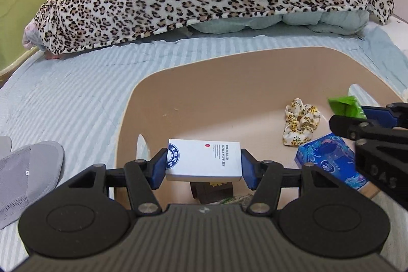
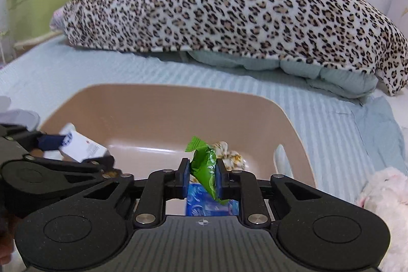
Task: Organize objects
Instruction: 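Lift both items into the basket and open both tools, then grasp the hair clip with left tool while right tool grasps Hello Kitty box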
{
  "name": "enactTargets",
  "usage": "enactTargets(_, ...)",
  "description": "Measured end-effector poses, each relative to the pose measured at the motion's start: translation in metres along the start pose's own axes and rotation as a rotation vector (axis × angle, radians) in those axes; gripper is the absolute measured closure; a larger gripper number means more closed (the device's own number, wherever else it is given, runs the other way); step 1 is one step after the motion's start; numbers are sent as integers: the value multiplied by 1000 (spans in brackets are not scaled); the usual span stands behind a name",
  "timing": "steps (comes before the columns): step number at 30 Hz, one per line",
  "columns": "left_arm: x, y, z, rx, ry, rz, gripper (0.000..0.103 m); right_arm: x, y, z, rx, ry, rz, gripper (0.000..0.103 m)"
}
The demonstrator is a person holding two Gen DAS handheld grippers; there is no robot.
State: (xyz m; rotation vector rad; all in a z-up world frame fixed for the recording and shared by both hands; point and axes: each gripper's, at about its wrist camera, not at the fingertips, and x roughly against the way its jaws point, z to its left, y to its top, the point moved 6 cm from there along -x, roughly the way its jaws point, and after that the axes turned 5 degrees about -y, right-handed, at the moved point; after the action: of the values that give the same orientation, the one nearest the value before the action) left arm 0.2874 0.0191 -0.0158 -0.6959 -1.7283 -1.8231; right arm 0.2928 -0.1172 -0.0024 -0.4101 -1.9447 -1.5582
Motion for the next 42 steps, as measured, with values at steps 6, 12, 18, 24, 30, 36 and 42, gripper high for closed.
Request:
enactTargets(6,23,10,-1,6,8,-28,22,21,4,-10,-14,-2,-36,42)
enactTargets(12,56,11,4,25,27,-44,14,61,-3,-19,-40,5,-80,15)
enactTargets(18,86,-4,7,29,13,-30,10,85,-28,-21,-28,13,-56,11)
enactTargets(24,99,-31,5,16,-5,26,10,86,-61,-15,-7,25,7,10)
enactTargets(30,86,-57,7,27,10,85,10,77,-90,-6,-12,40,65,10)
enactTargets(36,64,-76,14,56,48,132,10,62,-109,5,-29,59,111,10)
enactTargets(42,49,-90,21,70,37,175,10,44,-118,20,-22,75,131,10)
